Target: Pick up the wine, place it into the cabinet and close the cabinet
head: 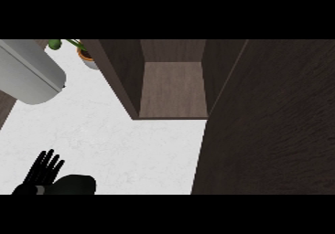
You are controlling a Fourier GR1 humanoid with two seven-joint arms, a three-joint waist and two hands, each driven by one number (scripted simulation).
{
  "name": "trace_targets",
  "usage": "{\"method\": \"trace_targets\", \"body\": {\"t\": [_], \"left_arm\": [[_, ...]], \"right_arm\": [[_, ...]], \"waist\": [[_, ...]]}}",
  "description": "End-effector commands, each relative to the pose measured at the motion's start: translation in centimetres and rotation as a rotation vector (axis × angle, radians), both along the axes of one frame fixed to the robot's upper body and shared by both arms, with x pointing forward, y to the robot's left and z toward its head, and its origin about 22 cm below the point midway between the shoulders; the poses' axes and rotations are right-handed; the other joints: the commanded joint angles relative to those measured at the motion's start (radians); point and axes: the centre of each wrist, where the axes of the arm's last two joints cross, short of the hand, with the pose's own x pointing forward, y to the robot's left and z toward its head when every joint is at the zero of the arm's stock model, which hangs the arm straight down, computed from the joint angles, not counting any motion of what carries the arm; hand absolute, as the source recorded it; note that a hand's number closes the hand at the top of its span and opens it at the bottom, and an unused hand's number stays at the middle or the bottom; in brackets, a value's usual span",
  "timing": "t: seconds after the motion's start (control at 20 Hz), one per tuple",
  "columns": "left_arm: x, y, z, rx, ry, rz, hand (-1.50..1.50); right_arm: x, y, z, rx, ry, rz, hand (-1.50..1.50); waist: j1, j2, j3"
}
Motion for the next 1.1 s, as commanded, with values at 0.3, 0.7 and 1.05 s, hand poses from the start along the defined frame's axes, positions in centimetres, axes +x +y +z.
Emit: {"method": "trace_targets", "body": {"t": [0.3,0.7,1.05], "left_arm": [[1.2,-1.9,-2.6,0.004,-0.028,-0.037,-1.50],[4.3,-2.9,-3.6,-0.113,-0.051,-0.077,1.50],[4.4,-2.9,-1.4,0.102,-0.233,-0.167,1.50]], "right_arm": [[-3.0,-1.3,-0.4,0.006,0.029,0.056,-1.50],[-1.3,-0.1,1.1,0.018,0.031,0.066,-1.50],[-2.5,-0.7,-0.7,0.015,0.030,0.050,-1.50]], "waist": [[0.000,0.000,0.001],[-0.001,0.000,0.000],[-0.002,-0.001,0.001]]}}
